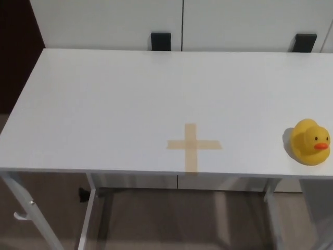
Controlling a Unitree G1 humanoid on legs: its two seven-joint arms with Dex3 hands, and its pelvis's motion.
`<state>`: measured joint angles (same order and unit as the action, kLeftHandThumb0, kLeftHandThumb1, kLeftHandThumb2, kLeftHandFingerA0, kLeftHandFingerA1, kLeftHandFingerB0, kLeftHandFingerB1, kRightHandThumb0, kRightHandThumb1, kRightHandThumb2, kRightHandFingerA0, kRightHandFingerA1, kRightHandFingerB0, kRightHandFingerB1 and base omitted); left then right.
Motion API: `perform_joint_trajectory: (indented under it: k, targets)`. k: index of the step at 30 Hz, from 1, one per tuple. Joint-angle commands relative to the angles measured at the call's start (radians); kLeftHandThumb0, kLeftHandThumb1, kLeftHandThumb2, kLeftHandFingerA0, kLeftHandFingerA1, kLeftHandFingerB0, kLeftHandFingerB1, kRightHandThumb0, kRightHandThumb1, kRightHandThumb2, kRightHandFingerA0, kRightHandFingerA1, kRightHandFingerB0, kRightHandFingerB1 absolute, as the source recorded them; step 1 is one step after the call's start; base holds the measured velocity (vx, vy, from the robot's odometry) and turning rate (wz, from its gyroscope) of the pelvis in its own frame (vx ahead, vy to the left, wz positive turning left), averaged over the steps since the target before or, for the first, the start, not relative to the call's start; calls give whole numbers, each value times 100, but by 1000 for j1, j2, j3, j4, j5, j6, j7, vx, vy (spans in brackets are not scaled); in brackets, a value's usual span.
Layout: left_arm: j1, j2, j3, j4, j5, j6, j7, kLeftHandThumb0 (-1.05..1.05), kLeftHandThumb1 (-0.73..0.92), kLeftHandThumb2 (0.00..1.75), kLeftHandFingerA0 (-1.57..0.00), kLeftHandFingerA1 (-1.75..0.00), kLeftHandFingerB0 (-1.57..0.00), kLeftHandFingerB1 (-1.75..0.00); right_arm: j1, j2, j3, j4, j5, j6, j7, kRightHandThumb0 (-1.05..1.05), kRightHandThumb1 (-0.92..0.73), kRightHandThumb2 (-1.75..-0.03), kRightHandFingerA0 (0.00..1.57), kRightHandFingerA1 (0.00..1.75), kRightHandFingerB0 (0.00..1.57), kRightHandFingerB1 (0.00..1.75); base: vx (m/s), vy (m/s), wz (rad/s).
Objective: The robot uses its right hand to push the yellow duck toy to the center of the white desk.
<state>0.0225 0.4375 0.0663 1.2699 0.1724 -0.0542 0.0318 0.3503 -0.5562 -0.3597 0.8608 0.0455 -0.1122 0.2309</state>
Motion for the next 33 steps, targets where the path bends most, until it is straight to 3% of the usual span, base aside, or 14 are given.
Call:
perform_joint_trajectory:
  k: [1,4,5,7,8,14,16,18,19,23,24,26,27,33]
  targets:
    - [2,10,3,17,-6,-35,15,-15,61,87,-85,-82,-87,-87,55,-1,-97,-108,95,36,2,-38,-59,-57,23,84,15,59,0,0,0]
    - [4,10,0,15,-4,-37,17,-14,60,85,-86,-81,-86,-87,14,-48,-152,-148,119,105,-3,-71,-73,-62,0,64,0,46,0,0,0]
    - [5,11,2,17,-5,-39,15,-15,59,86,-87,-82,-89,-87,-33,-71,-186,-133,146,129,15,-83,-59,-98,0,53,0,36,0,0,0]
    - [3,14,4,20,-6,-40,14,-16,62,83,-87,-81,-88,-86,-82,-94,-225,-144,174,153,26,-81,-79,-67,0,60,0,34,0,0,0]
    - [5,16,4,17,-7,-42,15,-16,60,89,-85,-84,-88,-88,-122,-111,-240,-161,181,161,23,-88,-67,-105,0,53,0,34,0,0,0]
    - [5,15,7,7,-11,-52,12,-13,59,88,-85,-85,-88,-89,-300,-151,-260,-294,184,220,-28,-84,-69,-110,0,57,4,35,0,0,0]
    - [3,10,8,15,-11,-49,16,-13,59,87,-86,-83,-89,-88,-329,-139,-267,-385,196,257,-43,-88,-74,-78,0,63,0,42,0,0,0]
    - [3,9,7,16,-11,-49,16,-14,60,86,-86,-83,-87,-88,-363,-128,-264,-432,198,278,-46,-82,-67,-108,0,58,4,44,0,0,0]
    - [3,10,8,12,-12,-45,13,-14,60,89,-85,-83,-85,-86,-401,-115,-245,-461,192,277,-53,-88,-88,-66,0,59,7,47,0,0,0]
    - [7,8,10,8,-15,-49,11,-13,59,89,-85,-83,-89,-89,-513,-79,-159,-510,150,272,-72,-87,-75,-112,1,31,10,33,0,0,0]
    - [6,8,7,9,-11,-53,11,-14,59,90,-84,-82,-87,-88,-553,-62,-131,-513,146,270,-71,-78,-92,-69,0,28,7,23,0,0,0]
    - [5,7,6,10,-10,-55,10,-14,59,90,-84,-82,-87,-88,-570,-56,-119,-514,145,273,-71,-78,-92,-69,0,28,7,23,0,0,0]
    - [3,6,9,10,-13,-51,12,-16,60,88,-85,-84,-86,-88,-590,-51,-101,-506,136,267,-71,-73,-69,-107,1,35,8,39,0,0,0]
    - [-1,9,13,13,-15,-49,8,-15,61,90,-84,-82,-85,-88,-704,-15,47,-440,72,217,-39,-81,-76,-117,1,21,4,21,0,0,0]
